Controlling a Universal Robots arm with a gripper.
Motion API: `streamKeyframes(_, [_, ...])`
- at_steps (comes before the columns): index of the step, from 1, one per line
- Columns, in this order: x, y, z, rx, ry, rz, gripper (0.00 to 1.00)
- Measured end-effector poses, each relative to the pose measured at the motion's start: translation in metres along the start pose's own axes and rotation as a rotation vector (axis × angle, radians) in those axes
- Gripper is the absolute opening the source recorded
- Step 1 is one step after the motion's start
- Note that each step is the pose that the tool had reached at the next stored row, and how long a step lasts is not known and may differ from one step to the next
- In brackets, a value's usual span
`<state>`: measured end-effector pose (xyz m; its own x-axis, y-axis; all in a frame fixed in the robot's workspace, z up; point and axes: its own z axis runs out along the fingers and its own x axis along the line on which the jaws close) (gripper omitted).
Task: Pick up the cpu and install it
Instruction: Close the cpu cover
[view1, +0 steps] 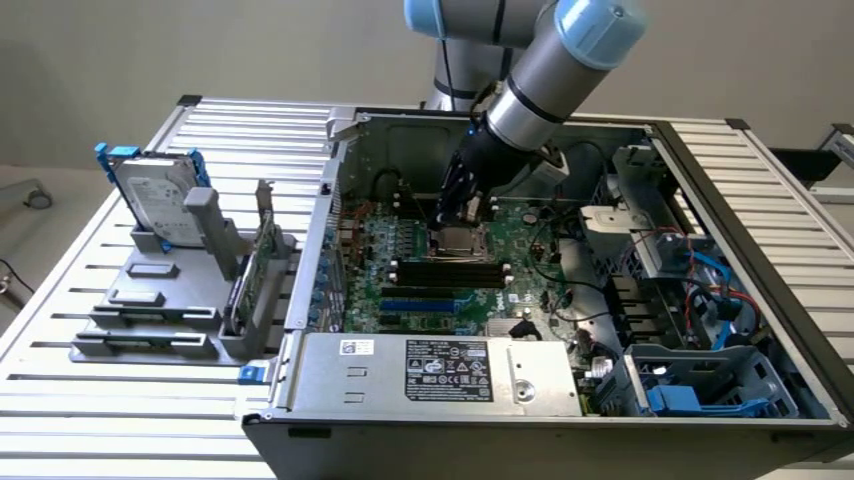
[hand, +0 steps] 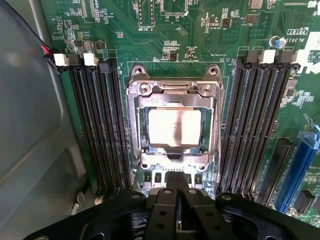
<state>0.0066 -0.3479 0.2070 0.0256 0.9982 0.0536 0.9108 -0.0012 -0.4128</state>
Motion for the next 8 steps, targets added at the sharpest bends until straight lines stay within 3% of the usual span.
streamKeyframes(8, [-0.0006,-0.0002,0.0082,-0.0053,0.0023,-0.001,0.11])
